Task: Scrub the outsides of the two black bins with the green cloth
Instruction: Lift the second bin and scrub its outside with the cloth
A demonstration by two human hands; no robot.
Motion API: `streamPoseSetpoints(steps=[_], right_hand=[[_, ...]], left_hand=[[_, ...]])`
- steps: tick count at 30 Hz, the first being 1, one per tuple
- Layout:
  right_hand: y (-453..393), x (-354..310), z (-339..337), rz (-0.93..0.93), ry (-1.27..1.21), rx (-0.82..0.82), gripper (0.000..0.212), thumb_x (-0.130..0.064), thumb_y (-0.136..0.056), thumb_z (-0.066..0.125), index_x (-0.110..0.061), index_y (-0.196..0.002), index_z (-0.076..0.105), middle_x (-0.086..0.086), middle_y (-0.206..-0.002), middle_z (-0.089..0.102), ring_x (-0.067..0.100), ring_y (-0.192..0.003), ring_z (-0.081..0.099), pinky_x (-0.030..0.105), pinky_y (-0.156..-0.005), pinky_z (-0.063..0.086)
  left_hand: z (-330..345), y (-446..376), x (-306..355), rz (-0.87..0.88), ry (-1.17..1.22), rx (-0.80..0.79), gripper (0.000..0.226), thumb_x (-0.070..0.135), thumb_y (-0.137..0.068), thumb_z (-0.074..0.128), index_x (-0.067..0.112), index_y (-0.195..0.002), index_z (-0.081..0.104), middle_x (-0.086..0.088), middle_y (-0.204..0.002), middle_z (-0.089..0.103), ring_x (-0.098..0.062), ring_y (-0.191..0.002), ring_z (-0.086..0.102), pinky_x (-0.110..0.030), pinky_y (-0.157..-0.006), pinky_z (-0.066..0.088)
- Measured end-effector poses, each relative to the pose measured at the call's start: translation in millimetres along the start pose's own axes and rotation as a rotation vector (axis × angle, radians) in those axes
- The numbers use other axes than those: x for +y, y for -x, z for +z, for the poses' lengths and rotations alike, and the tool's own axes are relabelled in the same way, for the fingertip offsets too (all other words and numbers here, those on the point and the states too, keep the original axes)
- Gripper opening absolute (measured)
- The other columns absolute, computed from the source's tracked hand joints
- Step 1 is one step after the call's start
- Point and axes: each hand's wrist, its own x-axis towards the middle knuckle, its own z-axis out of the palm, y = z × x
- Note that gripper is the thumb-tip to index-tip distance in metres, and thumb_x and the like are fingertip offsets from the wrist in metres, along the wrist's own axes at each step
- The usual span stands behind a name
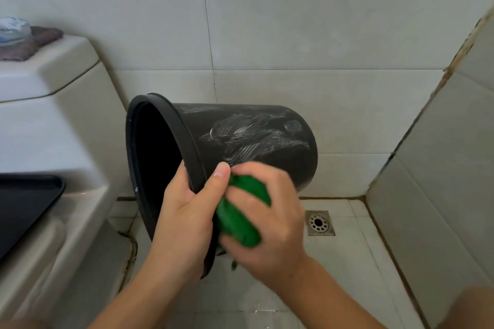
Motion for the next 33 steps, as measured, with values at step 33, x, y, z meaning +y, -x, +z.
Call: streamPoseSetpoints(steps=[33], right_hand=[[-8, 35, -9, 0.011, 0.038, -0.070, 0.027, -0.025, -0.085, 0.058, -0.014, -0.109, 0.063, 0.009, -0.120, 0.060, 0.026, -0.107, 0.060, 0.034, -0.092, 0.050]], left_hand=[[3, -1, -2, 0.041, 0.011, -0.011, 0.028, 0.027, -0.078, 0.060, 0.031, -0.102, 0.074, -0.002, -0.109, 0.076, -0.023, -0.107, 0.070, -0.051, -0.097, 0.050]])
